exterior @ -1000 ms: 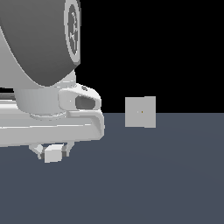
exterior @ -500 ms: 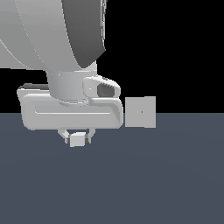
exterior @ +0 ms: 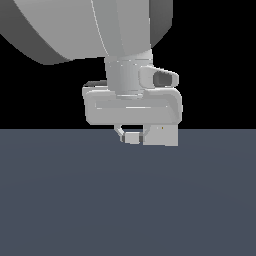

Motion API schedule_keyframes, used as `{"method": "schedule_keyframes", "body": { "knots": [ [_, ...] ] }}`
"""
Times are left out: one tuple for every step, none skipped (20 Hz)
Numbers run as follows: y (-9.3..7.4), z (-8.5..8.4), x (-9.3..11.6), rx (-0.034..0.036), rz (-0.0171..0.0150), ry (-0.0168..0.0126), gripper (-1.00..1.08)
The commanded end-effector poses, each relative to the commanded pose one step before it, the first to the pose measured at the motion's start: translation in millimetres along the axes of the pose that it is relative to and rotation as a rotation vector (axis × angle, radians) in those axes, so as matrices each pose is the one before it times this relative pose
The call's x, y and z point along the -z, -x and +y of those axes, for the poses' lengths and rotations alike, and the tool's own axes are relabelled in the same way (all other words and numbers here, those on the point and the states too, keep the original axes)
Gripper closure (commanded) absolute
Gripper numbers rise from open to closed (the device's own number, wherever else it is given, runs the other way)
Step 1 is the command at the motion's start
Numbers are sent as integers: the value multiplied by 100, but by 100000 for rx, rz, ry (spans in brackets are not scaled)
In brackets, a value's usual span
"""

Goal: Plug the charger into the wall socket.

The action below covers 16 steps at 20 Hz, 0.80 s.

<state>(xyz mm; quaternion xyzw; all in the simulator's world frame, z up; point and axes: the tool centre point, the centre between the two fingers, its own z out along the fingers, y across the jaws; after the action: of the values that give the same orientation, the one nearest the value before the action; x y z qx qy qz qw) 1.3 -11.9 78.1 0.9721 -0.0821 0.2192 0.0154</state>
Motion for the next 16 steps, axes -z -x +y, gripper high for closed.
{"method": "schedule_keyframes", "body": {
  "knots": [
    [-906, 1878, 516, -5682, -25, 2647, 108],
    [-286, 597, 151, -1719, -2, 860, 108],
    [-252, 535, 133, -1527, -6, 775, 108],
    [-221, 476, 115, -1346, -10, 693, 108],
    [-190, 418, 99, -1173, -13, 615, 108],
    [-162, 366, 84, -1012, -16, 540, 108],
    [-134, 311, 70, -853, -19, 465, 108],
    [-109, 262, 56, -706, -19, 393, 108],
    [-86, 213, 44, -566, -19, 322, 108],
    [-64, 161, 33, -426, -17, 247, 108],
    [-45, 117, 23, -303, -14, 179, 108],
    [-26, 69, 13, -178, -9, 106, 108],
    [-9, 23, 4, -59, -3, 36, 108],
    [0, 0, 0, 0, 0, 0, 108],
    [0, 0, 0, 0, 0, 0, 108],
    [0, 0, 0, 0, 0, 0, 108]
  ]
}}
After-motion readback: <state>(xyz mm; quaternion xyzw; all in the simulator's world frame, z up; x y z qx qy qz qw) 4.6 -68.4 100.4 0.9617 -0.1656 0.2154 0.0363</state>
